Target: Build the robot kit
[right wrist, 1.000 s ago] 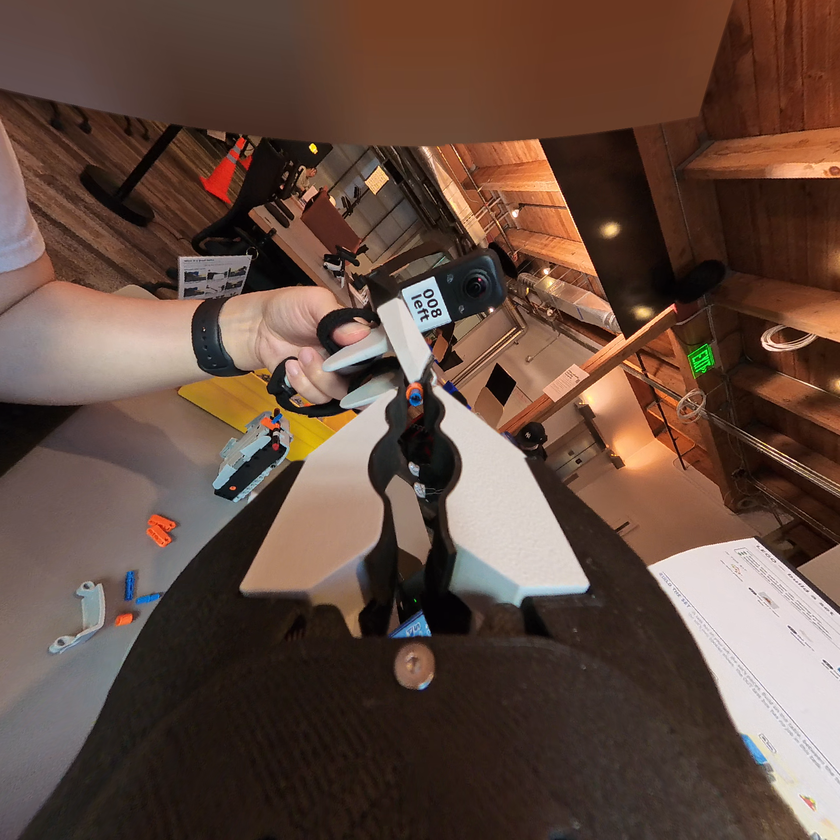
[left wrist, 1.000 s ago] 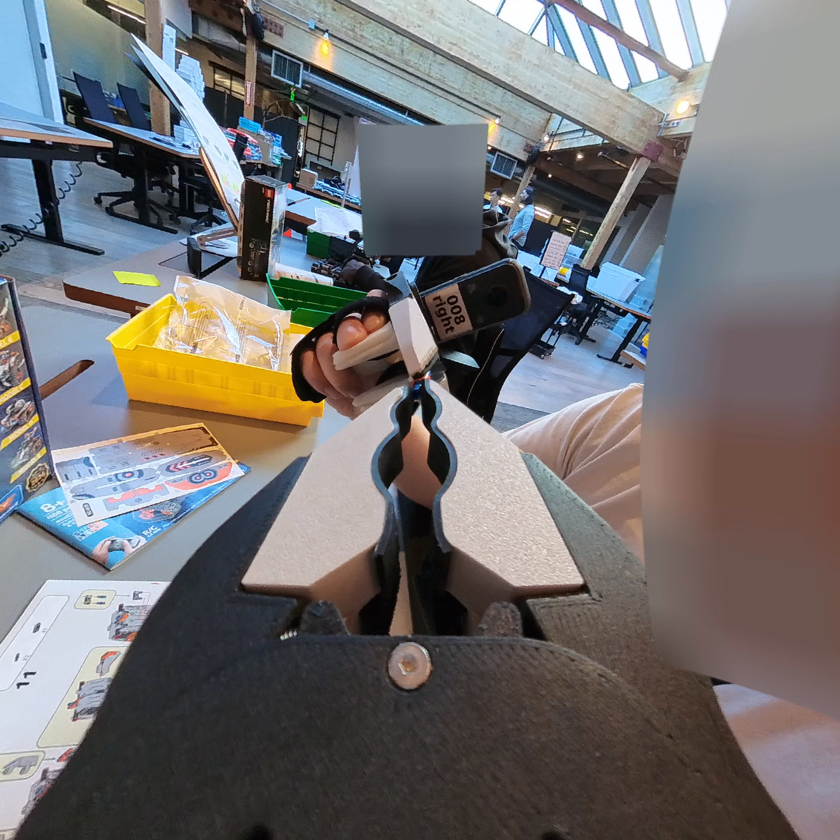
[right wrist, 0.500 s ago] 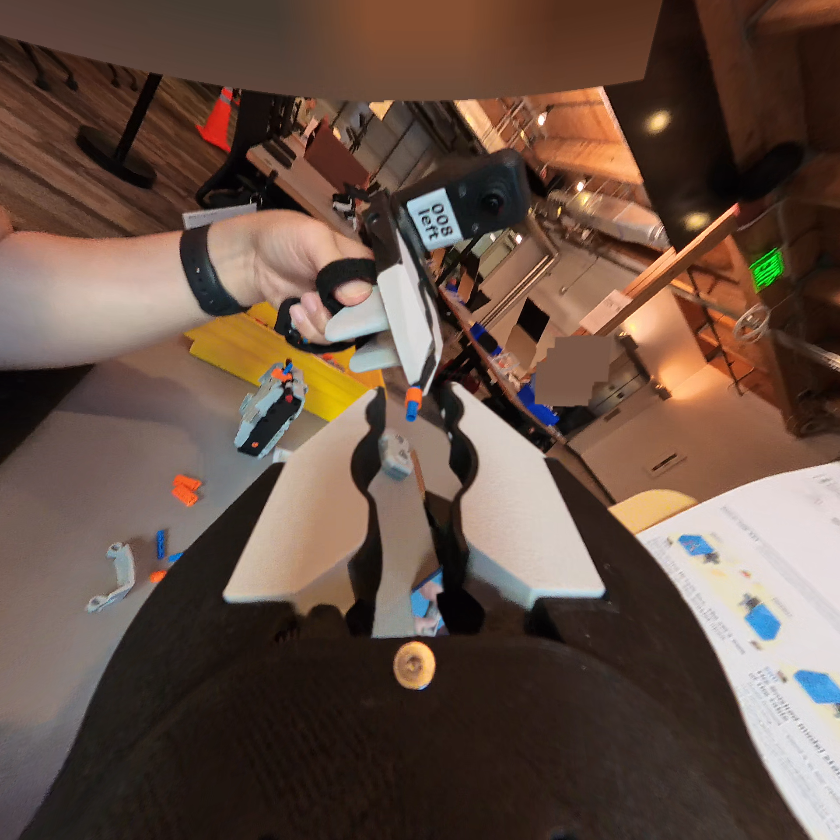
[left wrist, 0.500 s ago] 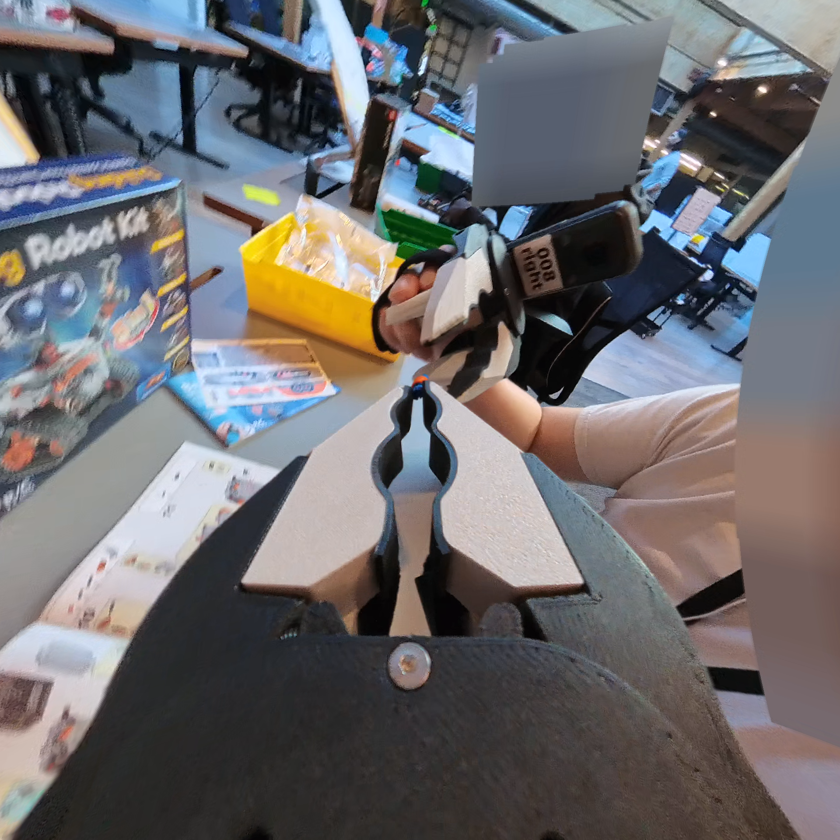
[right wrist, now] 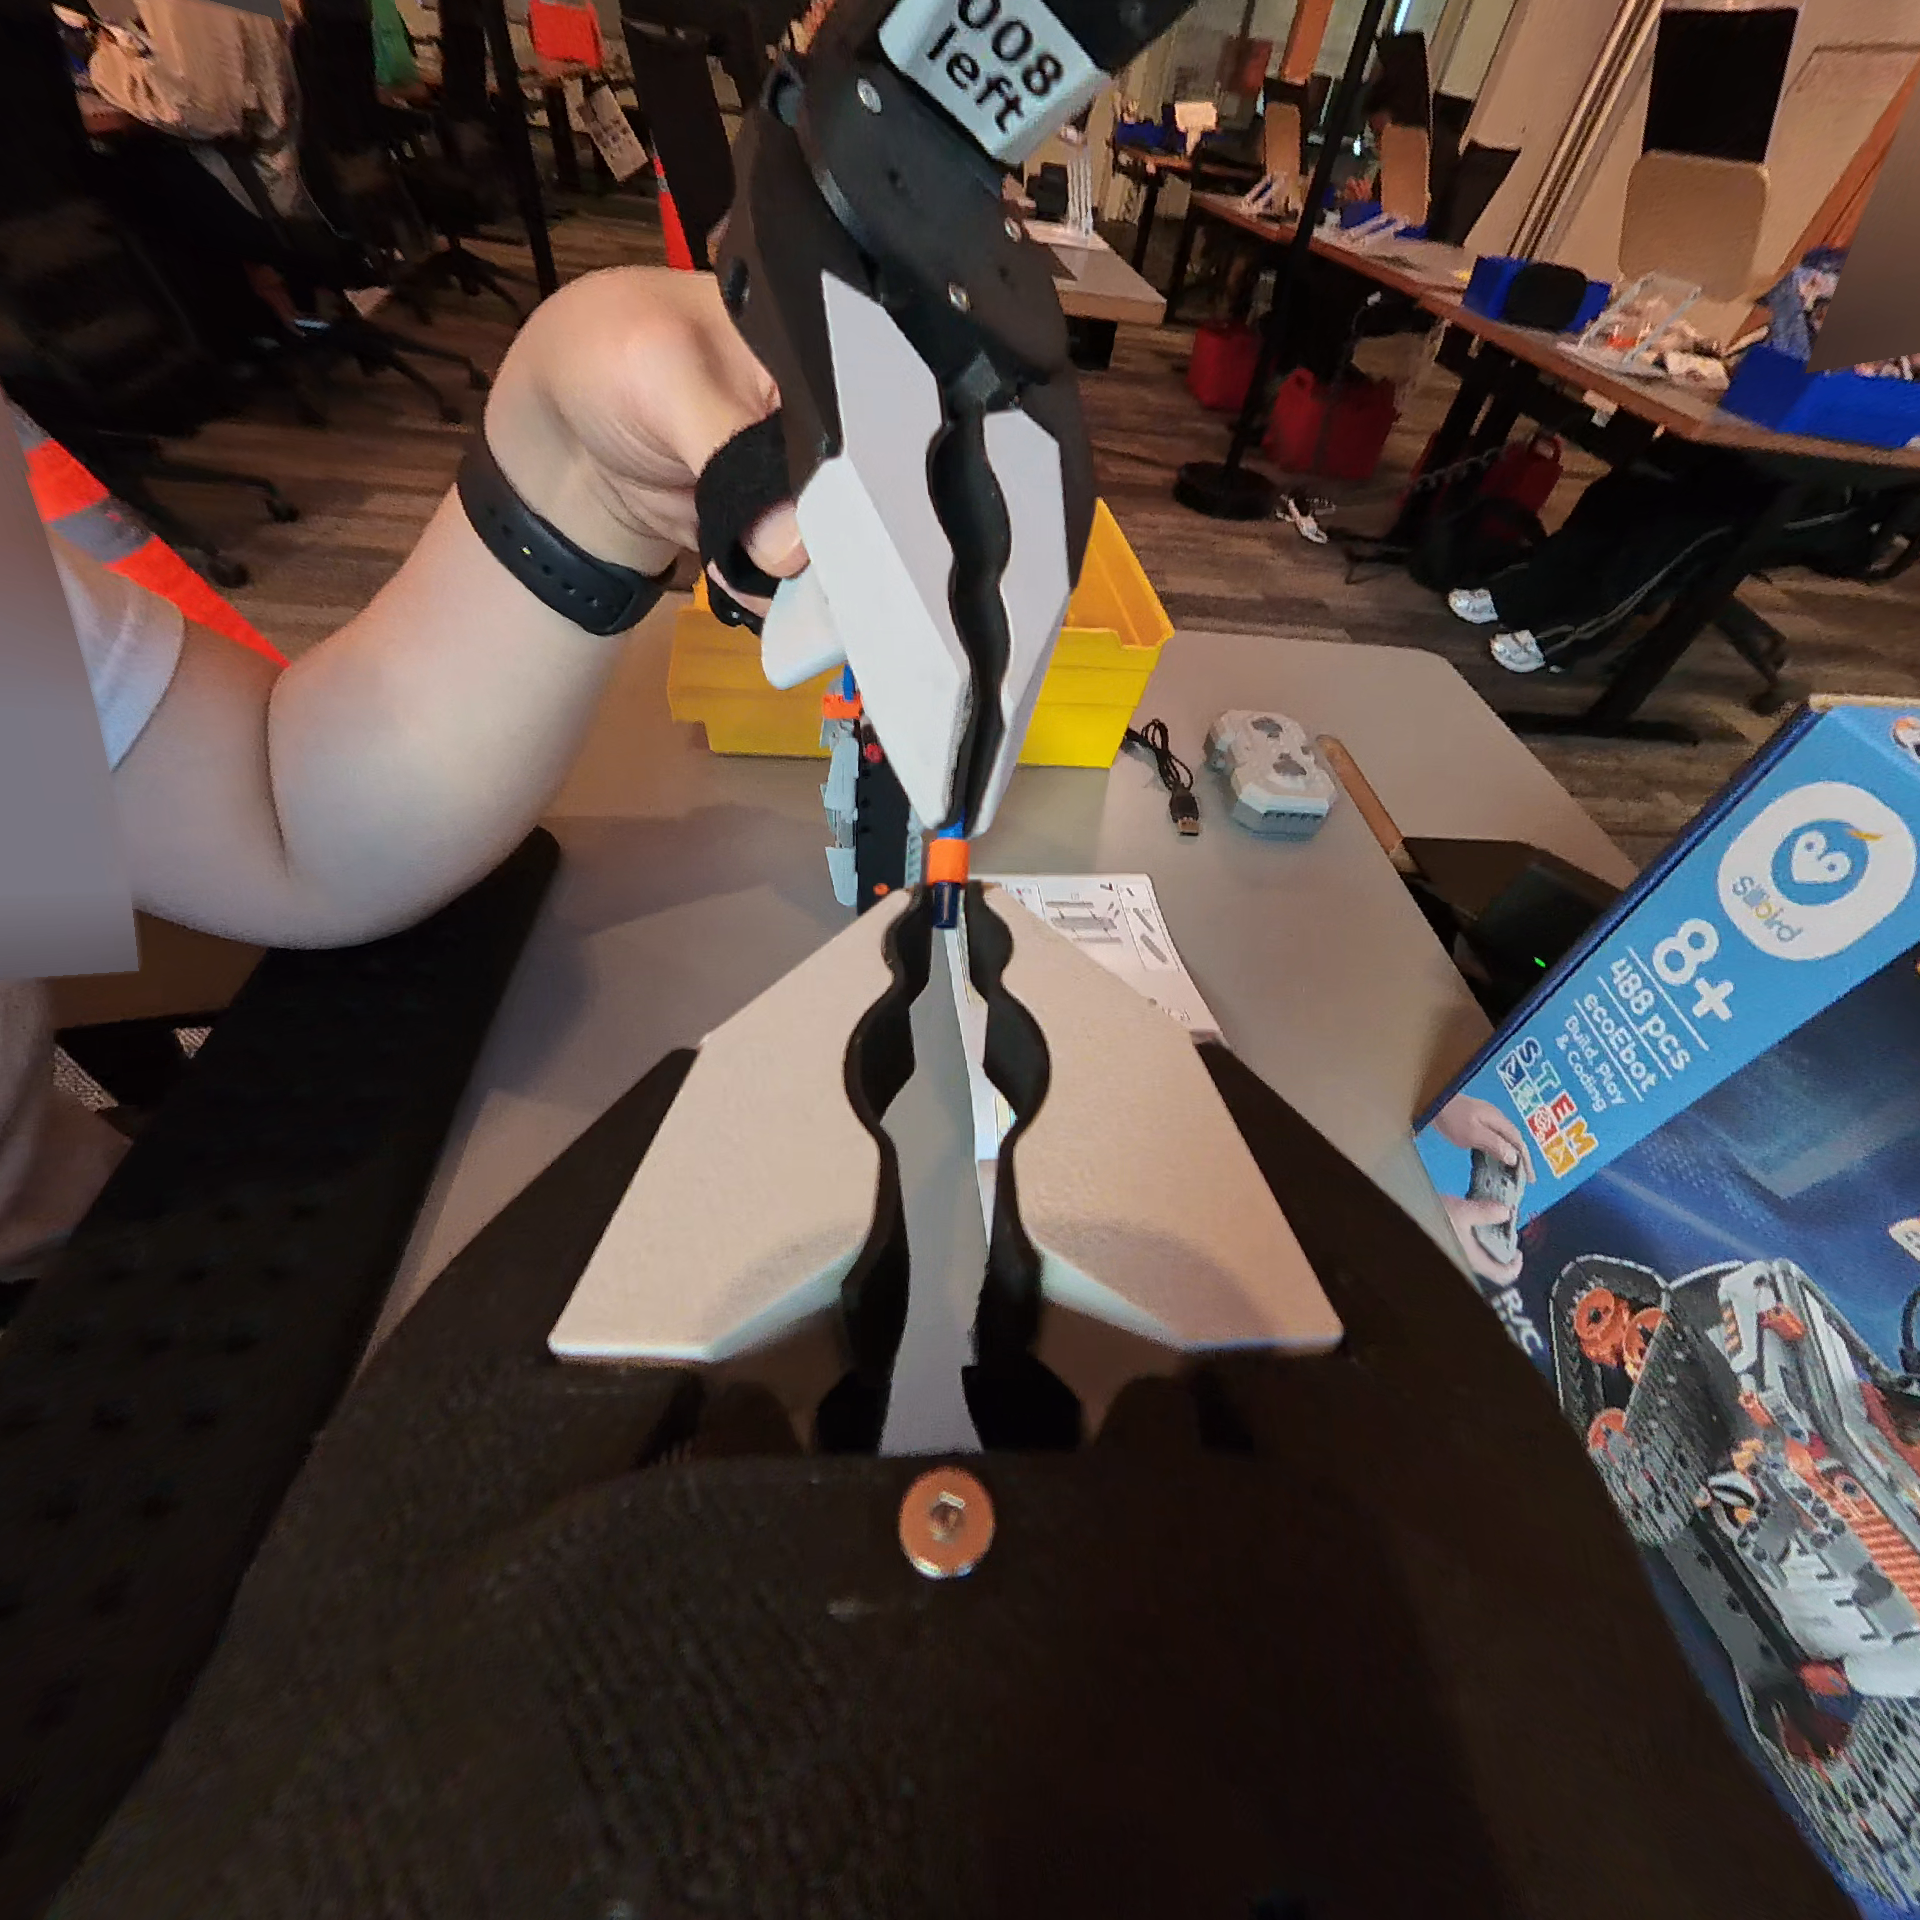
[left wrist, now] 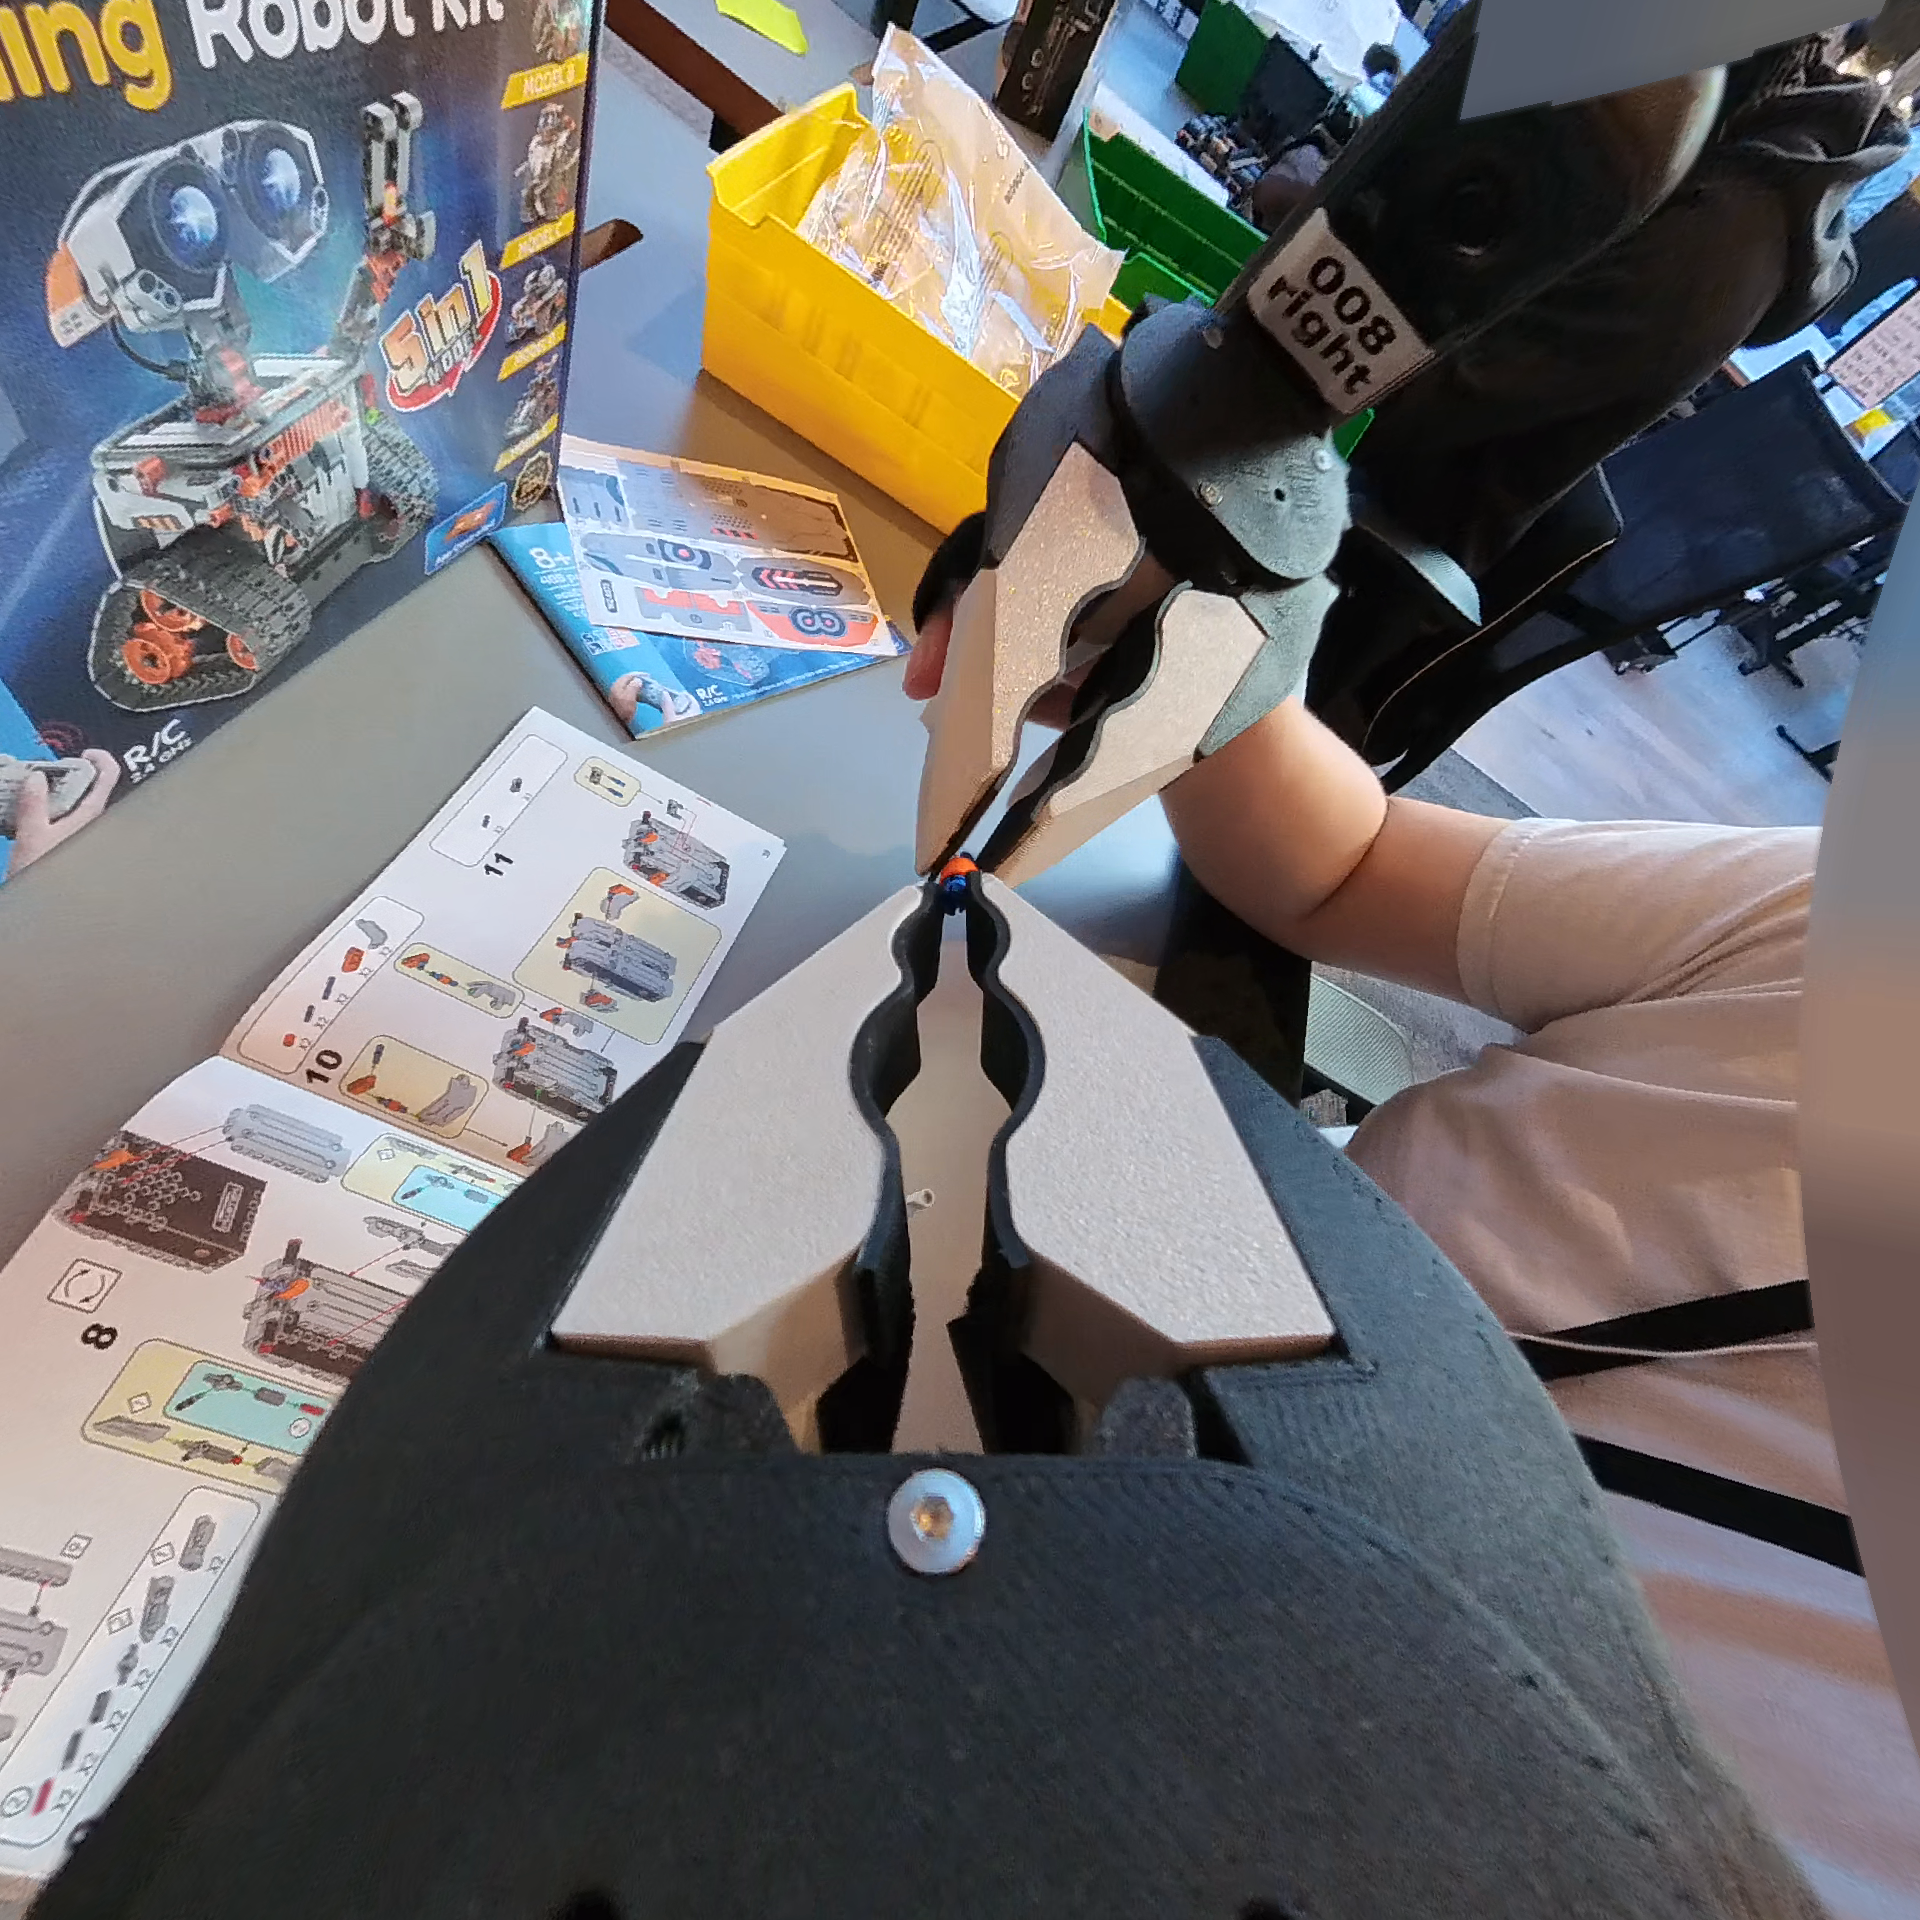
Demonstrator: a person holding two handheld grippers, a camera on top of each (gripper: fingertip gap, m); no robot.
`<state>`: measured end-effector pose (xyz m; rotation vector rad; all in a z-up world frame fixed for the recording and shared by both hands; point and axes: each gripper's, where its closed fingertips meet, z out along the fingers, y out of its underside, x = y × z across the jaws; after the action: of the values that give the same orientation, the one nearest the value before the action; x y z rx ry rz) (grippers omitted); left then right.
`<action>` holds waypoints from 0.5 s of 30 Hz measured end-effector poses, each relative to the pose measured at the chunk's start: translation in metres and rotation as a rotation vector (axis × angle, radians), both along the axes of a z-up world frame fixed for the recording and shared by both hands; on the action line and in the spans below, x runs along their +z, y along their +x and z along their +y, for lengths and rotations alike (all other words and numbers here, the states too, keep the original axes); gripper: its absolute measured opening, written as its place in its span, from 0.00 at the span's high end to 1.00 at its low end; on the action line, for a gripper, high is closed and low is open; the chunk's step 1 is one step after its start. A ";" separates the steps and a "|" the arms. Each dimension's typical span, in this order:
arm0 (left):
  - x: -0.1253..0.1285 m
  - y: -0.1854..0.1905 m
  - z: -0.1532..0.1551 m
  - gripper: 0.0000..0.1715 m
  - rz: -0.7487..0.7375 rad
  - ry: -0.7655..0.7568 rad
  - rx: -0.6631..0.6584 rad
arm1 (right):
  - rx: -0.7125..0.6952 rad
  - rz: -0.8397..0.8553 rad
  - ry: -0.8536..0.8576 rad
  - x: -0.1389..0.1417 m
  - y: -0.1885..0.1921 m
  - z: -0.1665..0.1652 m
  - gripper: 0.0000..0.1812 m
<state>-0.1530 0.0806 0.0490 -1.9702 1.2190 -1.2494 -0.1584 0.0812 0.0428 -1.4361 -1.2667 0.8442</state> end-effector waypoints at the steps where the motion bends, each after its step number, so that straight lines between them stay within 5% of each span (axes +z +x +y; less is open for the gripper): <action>1: -0.003 0.000 0.000 0.98 0.015 0.007 -0.007 | -0.008 -0.023 -0.002 -0.003 0.000 0.000 0.98; 9: 0.008 -0.036 0.038 0.90 0.033 0.110 0.244 | -0.232 -0.170 -0.244 -0.050 0.032 0.033 0.98; 15: 0.028 -0.089 0.055 0.90 -0.013 0.124 0.458 | -0.377 -0.400 -0.414 -0.129 0.057 0.025 0.98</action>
<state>-0.2424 0.1360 0.0767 -1.9944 0.7555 -0.9286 -0.1016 0.1061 -0.0859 -2.1787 -1.0841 0.5965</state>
